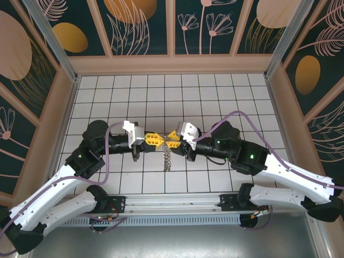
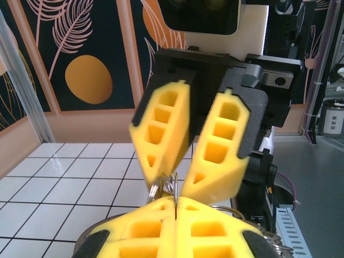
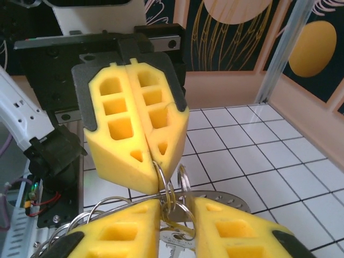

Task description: Put the keys on the keyring

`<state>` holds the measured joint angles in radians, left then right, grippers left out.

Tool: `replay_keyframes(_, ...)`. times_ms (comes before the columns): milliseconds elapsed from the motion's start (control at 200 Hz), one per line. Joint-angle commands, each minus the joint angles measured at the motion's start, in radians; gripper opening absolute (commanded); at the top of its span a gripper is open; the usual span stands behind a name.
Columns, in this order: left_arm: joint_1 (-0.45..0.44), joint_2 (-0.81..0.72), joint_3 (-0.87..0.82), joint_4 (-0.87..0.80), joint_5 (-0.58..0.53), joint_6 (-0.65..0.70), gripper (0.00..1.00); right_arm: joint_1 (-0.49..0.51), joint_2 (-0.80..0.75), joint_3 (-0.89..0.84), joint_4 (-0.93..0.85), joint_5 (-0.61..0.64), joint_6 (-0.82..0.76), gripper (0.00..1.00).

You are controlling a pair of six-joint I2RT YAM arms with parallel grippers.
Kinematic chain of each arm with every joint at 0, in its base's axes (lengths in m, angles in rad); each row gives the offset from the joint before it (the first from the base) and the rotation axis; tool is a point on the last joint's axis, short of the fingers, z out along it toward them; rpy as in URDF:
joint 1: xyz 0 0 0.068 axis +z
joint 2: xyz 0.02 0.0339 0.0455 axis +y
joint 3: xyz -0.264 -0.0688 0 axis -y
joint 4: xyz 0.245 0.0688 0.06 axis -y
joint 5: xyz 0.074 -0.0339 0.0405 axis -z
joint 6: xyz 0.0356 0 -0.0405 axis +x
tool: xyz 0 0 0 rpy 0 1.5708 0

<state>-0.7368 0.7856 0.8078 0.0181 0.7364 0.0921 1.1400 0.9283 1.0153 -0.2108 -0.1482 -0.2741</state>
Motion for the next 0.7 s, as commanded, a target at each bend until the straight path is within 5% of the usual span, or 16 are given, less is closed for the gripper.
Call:
replay_keyframes(0,-0.002,-0.019,0.002,0.054,0.026,0.008,0.00,-0.008,0.012,0.007,0.027,-0.026,0.022,0.13)
replay_keyframes(270,-0.003,-0.042,-0.005,0.089,0.022,-0.005,0.00,-0.008,-0.007,-0.021,-0.016,-0.001,0.041,0.23)
replay_keyframes(696,-0.002,-0.035,-0.002,0.091,0.025,-0.003,0.00,-0.005,-0.094,-0.032,0.022,-0.001,0.043,0.24)
